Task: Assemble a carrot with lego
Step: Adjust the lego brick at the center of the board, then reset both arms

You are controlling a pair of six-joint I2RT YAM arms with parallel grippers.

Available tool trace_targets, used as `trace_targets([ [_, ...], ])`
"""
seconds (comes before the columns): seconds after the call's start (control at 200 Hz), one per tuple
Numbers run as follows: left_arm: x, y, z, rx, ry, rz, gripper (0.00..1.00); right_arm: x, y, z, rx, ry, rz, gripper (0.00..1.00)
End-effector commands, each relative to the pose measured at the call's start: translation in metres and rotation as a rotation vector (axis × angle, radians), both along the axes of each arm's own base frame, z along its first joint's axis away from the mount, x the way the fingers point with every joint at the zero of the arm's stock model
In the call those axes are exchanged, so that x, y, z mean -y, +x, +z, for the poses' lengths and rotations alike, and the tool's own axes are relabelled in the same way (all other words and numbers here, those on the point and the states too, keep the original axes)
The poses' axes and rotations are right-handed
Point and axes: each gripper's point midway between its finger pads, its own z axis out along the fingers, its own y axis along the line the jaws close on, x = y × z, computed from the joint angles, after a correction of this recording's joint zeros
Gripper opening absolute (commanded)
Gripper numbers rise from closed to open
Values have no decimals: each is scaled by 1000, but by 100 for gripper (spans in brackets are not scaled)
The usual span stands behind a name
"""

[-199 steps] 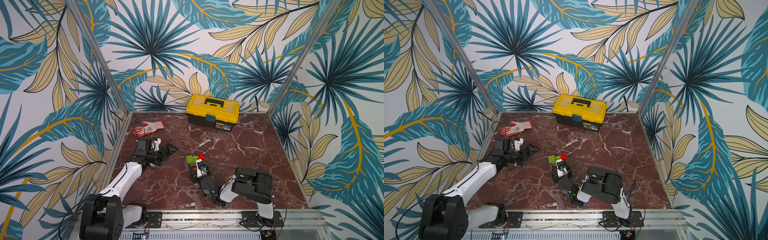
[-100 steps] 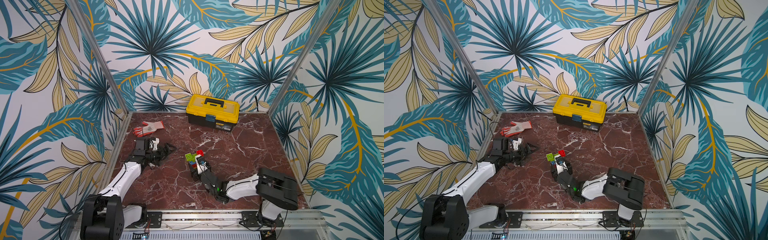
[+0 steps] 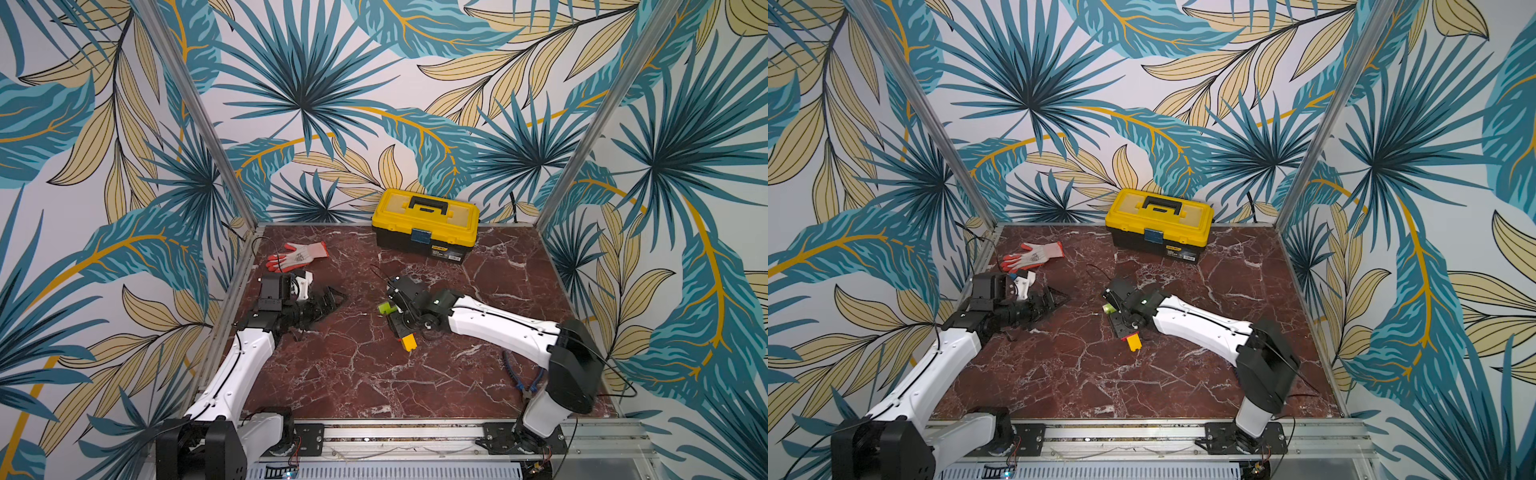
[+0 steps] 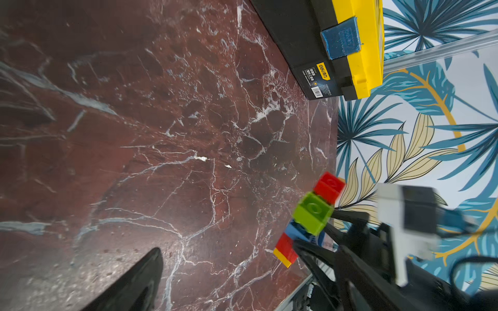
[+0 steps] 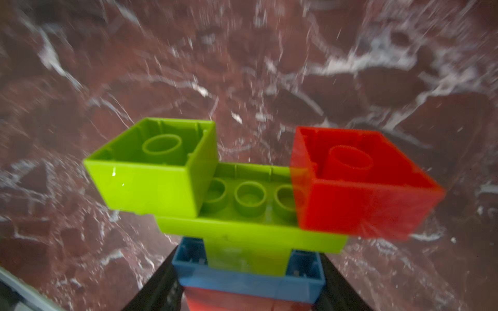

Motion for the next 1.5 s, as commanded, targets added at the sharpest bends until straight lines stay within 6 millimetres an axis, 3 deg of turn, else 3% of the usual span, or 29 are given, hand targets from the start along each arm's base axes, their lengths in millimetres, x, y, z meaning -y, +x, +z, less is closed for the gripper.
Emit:
trace_targets([
  [0.0, -10, -4, 6, 25, 76, 8, 99, 21, -38, -28, -264, -144, 27, 45],
  [0.2, -9, -7, 8, 37, 72, 4, 99, 10, -21, -55, -338, -148, 20, 44],
  [0.325, -8, -7, 8, 38, 72, 4, 99, 7, -20, -65, -376, -157, 26, 46],
  [0.385, -9, -7, 8, 38, 75, 9, 99, 6, -21, -68, -387, -155, 32, 51],
  [0.456, -12, -6, 7, 37, 85, 22, 99, 6, -20, -68, -383, -160, 32, 65],
  [0.536, -15, -5, 8, 37, 92, 44, 99, 7, -15, -63, -351, -155, 23, 82],
  [0.666, -24, -4, 17, 57, 110, 111, 99, 10, -9, -44, -286, -135, 25, 99],
  [0.816, -42, -4, 32, 94, 143, 238, 99, 24, -15, -7, -206, -70, 16, 99],
  [0.956, -82, -5, 41, 162, 301, 423, 99, 64, -20, 50, 11, 11, -49, 99],
  [1.126, -146, -2, 40, 291, 606, 663, 99, 170, 13, 125, 484, 60, -360, 99],
  [1.161, -148, 1, 43, 384, 648, 649, 99, 191, 18, 134, 589, 61, -426, 99],
  [1.212, -134, 13, 53, 594, 721, 529, 99, 214, 23, 147, 772, 69, -477, 99],
  [1.292, -131, 24, 41, 674, 817, 465, 99, 243, 28, 151, 1045, 33, -556, 99],
  [1.357, -143, 35, 22, 620, 862, 504, 99, 267, 28, 137, 1161, 2, -621, 99],
  [1.497, -145, 65, -4, 623, 886, 506, 99, 318, 47, 86, 1051, -91, -736, 99],
])
